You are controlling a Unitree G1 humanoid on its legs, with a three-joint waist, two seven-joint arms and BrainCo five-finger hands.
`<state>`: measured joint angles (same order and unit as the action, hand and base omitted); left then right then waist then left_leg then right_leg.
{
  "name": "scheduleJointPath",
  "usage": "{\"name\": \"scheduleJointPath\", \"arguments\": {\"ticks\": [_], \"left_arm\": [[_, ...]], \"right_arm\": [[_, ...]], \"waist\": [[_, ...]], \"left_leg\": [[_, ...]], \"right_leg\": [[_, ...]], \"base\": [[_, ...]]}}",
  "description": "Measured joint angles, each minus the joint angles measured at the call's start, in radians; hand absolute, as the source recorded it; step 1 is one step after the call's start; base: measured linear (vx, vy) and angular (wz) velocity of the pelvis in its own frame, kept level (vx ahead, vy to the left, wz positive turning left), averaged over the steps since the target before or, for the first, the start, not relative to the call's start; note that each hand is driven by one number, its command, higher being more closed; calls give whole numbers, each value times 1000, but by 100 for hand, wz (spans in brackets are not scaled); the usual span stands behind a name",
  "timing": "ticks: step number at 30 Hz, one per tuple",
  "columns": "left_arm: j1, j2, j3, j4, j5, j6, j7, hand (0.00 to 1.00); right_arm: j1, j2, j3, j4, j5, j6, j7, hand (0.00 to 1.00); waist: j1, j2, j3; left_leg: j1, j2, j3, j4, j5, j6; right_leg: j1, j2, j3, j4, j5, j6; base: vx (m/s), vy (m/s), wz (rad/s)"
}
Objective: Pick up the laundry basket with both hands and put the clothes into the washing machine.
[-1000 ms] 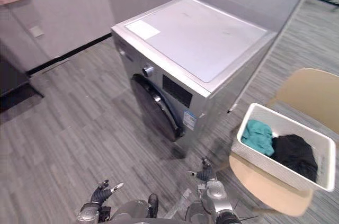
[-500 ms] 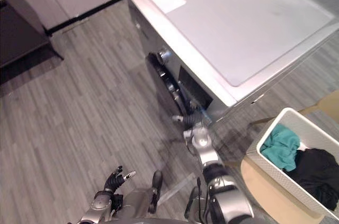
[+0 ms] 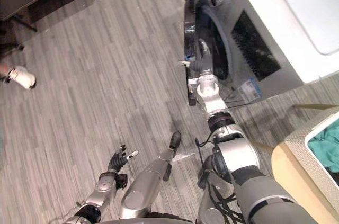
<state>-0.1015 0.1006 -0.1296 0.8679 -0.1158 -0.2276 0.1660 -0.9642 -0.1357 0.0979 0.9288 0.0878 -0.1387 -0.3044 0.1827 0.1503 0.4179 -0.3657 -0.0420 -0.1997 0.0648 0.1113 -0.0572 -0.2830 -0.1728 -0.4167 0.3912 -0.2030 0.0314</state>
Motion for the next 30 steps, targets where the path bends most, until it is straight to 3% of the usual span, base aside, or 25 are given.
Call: {"name": "scheduleJointPath", "arguments": {"ticks": [3,7,9,11,16,18,20,23,25,30], "left_arm": [[-10,12,-58,-58,-9,-5,12,0],[-29,43,-151,-217,-8,-25,8,0],[-36,43,-160,-271,-10,-32,6,0],[-29,44,-162,-312,-10,-45,-10,0],[-27,43,-172,-328,-9,-44,-13,0],[-39,42,-171,-334,-7,-44,-12,0],[-69,43,-169,-353,5,-41,-7,0],[-148,44,-177,-355,49,-29,12,0],[-206,56,-179,-355,85,-24,15,0],[-358,164,-168,-336,249,-13,25,0]], "right_arm": [[-56,38,1,0,44,7,-1,0],[-196,32,-1,30,80,30,-24,0],[-274,9,29,10,76,26,-6,0],[-337,-28,91,-65,67,-16,23,0],[-282,-30,139,-195,68,-50,24,0],[-183,-46,178,-279,63,-51,26,0],[36,-77,214,-420,34,-53,45,0],[268,-108,217,-490,-1,-52,73,0],[387,-130,216,-539,-20,-51,97,0],[658,-165,187,-665,-78,-77,197,0]], "waist": [[9,3,1],[58,10,5],[73,21,10],[111,23,11],[106,16,14],[94,3,22],[44,-30,37],[-24,-73,40],[-46,-92,40],[-117,-109,38]], "left_leg": [[-9,-13,-74,-22,16,-23],[-32,-13,-186,-58,47,-63],[-40,-10,-209,-72,78,-67],[-40,-5,-212,-85,104,-64],[-43,21,-158,-87,105,-64],[-42,44,-113,-87,105,-64],[-42,76,-51,-87,105,-63],[-42,89,-6,-90,105,-63],[-41,100,28,-91,105,-63],[-19,127,126,-100,94,-49]], "right_leg": [[-5,-16,-62,45,-36,-5],[-4,-25,-179,98,-94,-27],[-6,-27,-205,132,-127,-34],[-20,-31,-197,167,-150,-34],[-35,3,-138,137,-144,-46],[-48,29,-93,109,-117,-51],[-58,67,-35,60,-75,-52],[-84,77,13,57,-57,-55],[-99,86,46,51,-44,-50],[-125,110,121,30,-19,-63]], "base": [[-76,-116,69],[-12,-225,90],[-14,-225,72],[9,-259,38],[18,-123,-20],[-42,-35,-83],[-66,-12,-93],[-59,-9,-56],[-92,2,-62],[-123,5,-63]]}}
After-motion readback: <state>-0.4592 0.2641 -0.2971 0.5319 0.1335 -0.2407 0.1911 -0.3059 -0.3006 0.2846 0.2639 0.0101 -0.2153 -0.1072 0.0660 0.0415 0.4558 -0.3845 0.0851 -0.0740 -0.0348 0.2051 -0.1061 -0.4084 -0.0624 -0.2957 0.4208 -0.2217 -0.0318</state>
